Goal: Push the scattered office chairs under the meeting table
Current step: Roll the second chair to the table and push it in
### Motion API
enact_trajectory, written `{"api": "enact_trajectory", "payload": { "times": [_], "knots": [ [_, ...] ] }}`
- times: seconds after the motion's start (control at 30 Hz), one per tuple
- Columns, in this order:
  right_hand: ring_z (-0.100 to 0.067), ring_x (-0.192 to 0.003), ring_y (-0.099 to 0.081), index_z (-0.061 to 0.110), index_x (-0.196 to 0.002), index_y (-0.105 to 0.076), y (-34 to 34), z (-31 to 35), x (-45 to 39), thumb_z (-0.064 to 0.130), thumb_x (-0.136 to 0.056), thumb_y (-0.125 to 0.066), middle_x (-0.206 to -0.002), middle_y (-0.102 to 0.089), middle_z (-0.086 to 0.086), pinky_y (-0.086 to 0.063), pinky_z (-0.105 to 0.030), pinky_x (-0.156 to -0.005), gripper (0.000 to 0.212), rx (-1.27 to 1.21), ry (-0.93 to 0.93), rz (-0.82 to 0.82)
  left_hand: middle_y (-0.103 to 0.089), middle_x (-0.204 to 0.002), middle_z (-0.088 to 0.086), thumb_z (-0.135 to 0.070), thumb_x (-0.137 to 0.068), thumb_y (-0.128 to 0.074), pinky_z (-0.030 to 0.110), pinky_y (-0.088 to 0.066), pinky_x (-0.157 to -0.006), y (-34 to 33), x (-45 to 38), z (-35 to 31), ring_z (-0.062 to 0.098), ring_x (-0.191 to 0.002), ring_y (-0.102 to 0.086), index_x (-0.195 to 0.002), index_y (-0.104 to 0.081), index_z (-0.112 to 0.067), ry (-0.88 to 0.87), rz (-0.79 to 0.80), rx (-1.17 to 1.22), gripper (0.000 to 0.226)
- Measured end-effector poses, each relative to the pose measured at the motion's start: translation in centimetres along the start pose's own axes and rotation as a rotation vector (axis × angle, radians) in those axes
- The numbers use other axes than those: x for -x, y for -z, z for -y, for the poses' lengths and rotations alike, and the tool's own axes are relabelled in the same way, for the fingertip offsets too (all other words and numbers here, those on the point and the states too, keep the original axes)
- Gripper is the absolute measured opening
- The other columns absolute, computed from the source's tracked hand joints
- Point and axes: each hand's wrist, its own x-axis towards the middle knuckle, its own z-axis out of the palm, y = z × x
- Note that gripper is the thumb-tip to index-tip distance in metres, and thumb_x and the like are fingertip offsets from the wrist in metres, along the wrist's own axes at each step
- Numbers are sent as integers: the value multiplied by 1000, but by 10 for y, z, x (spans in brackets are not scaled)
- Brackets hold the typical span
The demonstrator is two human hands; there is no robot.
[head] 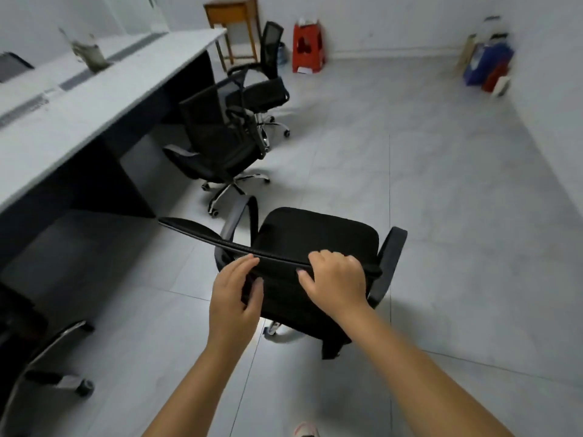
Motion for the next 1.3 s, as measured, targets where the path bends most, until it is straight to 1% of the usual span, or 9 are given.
{"api": "enact_trajectory", "payload": {
  "times": [0.2, 0.27, 0.37, 0.47, 0.6, 0.7, 0.9, 1.1, 1.3],
  "knots": [
    [-10, -40, -51, 20, -56, -60, -4, -28, 5, 51, -73, -40, -47, -55, 5, -37, -18, -39, 41, 55, 20, -37, -63, -120, 11, -49, -78, -36, 53, -25, -102, 8, -50, 33, 27, -126, -42, -108, -63, -11, -70, 80, -449, 56],
    [-9, -40, -50, 21, -54, -58, 0, -50, 1, 55, -76, -38, -46, -55, 6, -37, -18, -38, 45, 53, 49, -35, -70, -107, 4, -68, -78, -22, 48, -34, -100, 12, -62, 38, 26, -111, -59, -103, -66, -16, -120, 260, -574, 72],
    [-10, -35, -39, 23, -45, -41, 11, -89, -5, 49, -84, -32, -38, -41, 6, -17, -10, -38, 49, -36, 2, -73, -69, -86, -5, -87, -53, 14, 20, -40, -66, 6, -76, 31, 16, -85, -63, -94, -64, -24, -274, 504, -636, 109],
    [-11, -35, -29, 28, -43, -20, 25, -123, -25, 48, -79, -26, -38, -28, 5, -12, -16, -41, 41, -50, -84, -25, -66, -98, -4, -78, -59, 0, 24, -33, -60, -15, -80, 18, 16, -94, -56, -105, -55, -24, -349, 632, -637, 90],
    [-19, -44, -34, 26, -43, -20, 27, -146, -54, 47, -74, -8, -42, -31, 4, -26, -29, -54, 39, -34, -72, 99, -64, -103, -1, -58, -89, -30, 29, -41, -70, -44, -86, -10, 19, -98, -55, -109, -49, -22, -330, 593, -657, 46],
    [-21, -40, -40, 17, -41, -38, 14, -146, -60, 44, -80, -28, -40, -38, 3, -23, -23, -49, 48, 83, 20, 35, -63, -94, -1, -58, -87, -32, 28, -35, -62, -58, -91, -21, 19, -91, -58, -101, -51, -21, -308, 549, -669, 44],
    [-18, -32, -39, 12, -38, -45, -5, -178, -79, 35, -72, -43, -33, -43, 0, -24, -19, -45, 41, 59, 168, -202, -44, -32, 0, -62, -66, -36, 15, -15, -29, -91, -84, -28, 13, -29, -44, -44, -46, -21, -242, 351, -673, 48],
    [-17, -34, -40, 12, -40, -48, -15, -229, -113, 33, -78, -39, -36, -45, -1, -24, -22, -46, 44, -62, 385, -248, -46, -34, -2, -63, -65, -41, 18, -24, -32, -139, -68, -65, 12, -33, -48, -40, -42, -22, 1, 397, -682, 48],
    [-18, -40, -46, 12, -50, -56, -17, -273, -149, 61, -88, -14, -43, -52, 0, -32, -22, -48, 75, -202, 621, -139, -38, -61, -7, -67, -80, -36, 25, -37, -61, -173, -90, -108, 13, -71, -46, -58, -33, -23, 316, 392, -730, 50]
  ]
}}
